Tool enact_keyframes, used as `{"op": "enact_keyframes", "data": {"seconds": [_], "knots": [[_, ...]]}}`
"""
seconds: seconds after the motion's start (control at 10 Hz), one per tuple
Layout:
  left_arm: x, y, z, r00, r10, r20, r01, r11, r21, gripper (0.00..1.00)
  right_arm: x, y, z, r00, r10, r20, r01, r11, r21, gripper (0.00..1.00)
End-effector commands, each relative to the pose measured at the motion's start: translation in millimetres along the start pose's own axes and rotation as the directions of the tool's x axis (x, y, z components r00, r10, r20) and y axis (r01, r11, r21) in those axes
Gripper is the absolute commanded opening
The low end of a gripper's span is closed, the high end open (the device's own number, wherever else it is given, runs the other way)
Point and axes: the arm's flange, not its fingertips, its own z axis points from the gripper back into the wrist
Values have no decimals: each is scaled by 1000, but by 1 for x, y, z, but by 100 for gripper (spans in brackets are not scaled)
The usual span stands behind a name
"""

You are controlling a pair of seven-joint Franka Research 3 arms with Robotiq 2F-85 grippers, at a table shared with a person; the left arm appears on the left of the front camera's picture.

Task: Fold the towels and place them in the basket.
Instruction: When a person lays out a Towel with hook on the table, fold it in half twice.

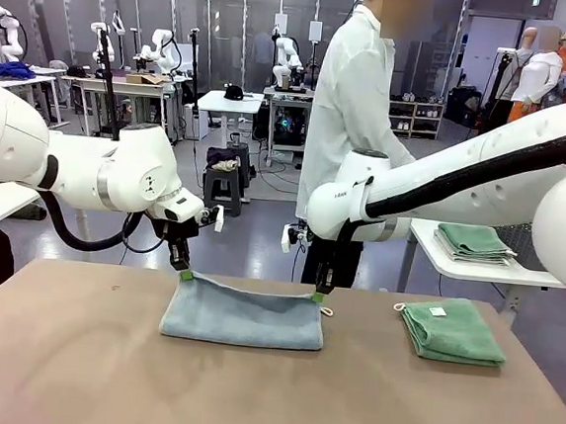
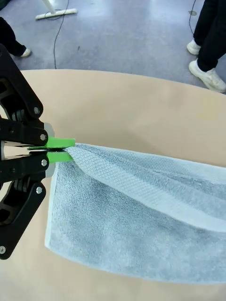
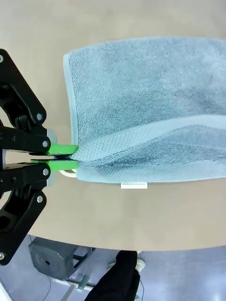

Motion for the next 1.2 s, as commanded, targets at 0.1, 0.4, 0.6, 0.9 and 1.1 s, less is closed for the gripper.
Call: {"op": "enact_keyframes", "data": {"seconds": [0.1,0.4,0.6,0.9,1.1], "knots": [[-3,12,0,1000,-17,-5,17,1000,24,21,-3,-10,-5,999,-38,-16,38,999,-22,11],[-7,1,16,996,-81,38,79,996,53,40,-6,-7,11,999,-28,40,29,999,-31,46],[-19,-17,47,992,-102,68,98,993,59,39,-6,6,42,996,-33,86,36,999,-30,66],[-44,-64,117,977,-116,177,120,993,-14,64,2,55,99,977,-167,135,160,985,65,71],[-59,-77,140,958,-107,267,128,990,-60,64,0,82,115,906,-399,143,384,916,119,71]]}}
